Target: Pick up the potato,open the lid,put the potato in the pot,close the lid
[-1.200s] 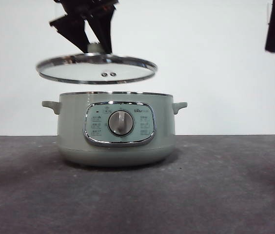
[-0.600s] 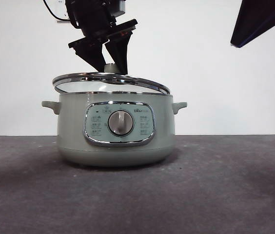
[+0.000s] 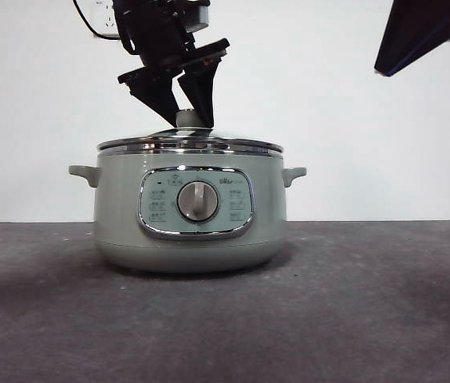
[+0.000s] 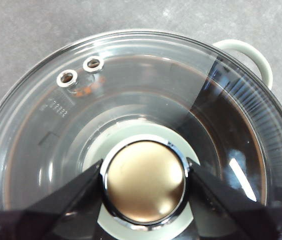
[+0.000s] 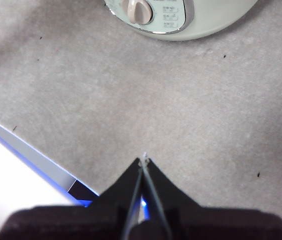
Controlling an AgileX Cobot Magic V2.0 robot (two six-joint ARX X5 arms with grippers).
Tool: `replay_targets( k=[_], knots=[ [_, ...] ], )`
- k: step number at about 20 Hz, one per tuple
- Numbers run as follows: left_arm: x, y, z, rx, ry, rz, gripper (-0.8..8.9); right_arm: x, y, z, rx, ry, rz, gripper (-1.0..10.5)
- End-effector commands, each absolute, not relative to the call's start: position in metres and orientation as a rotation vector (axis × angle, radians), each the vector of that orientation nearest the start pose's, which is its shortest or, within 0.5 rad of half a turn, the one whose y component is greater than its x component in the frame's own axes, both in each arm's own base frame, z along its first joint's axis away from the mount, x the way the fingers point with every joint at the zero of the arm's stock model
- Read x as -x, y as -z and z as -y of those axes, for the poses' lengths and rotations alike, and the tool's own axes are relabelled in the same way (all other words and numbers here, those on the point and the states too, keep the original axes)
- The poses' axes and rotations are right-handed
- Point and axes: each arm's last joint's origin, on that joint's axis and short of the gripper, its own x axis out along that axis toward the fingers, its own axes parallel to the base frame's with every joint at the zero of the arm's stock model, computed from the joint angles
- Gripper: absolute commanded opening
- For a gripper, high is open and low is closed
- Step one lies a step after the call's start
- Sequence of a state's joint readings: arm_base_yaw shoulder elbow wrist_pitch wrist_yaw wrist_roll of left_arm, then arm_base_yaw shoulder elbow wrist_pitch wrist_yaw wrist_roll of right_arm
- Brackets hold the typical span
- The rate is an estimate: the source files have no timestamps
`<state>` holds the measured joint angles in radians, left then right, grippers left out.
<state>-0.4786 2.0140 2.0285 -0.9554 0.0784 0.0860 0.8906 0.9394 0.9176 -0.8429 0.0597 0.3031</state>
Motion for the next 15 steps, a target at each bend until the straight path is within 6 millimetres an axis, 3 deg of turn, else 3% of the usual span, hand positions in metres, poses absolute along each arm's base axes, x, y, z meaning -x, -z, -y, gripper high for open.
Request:
replay_targets(
  k=[1,11,12,15],
  knots=[
    [-0.3915,-0.3106,0.2032,-0.29,0.518,-0.955,-0.09,-0.1099,-0.2958,-0.1337,0.128,-0.643,-0.896,-0.1],
    [-0.3921,-0.3114,0.2045,-0.31,0.529,-0.936,0.03,-0.11,-0.2959,-0.1338,0.128,-0.643,-0.894,-0.1],
    [-0.3924,-0.3123,0.2052,-0.298,0.548,-0.928,0.52,-0.11,-0.2959,-0.1338,0.128,-0.643,-0.894,-0.1],
    [-0.3906,-0.3188,0.2018,-0.278,0.535,-0.915,5.38,-0.1099,-0.2958,-0.1337,0.128,-0.643,-0.896,-0.1]
  ],
)
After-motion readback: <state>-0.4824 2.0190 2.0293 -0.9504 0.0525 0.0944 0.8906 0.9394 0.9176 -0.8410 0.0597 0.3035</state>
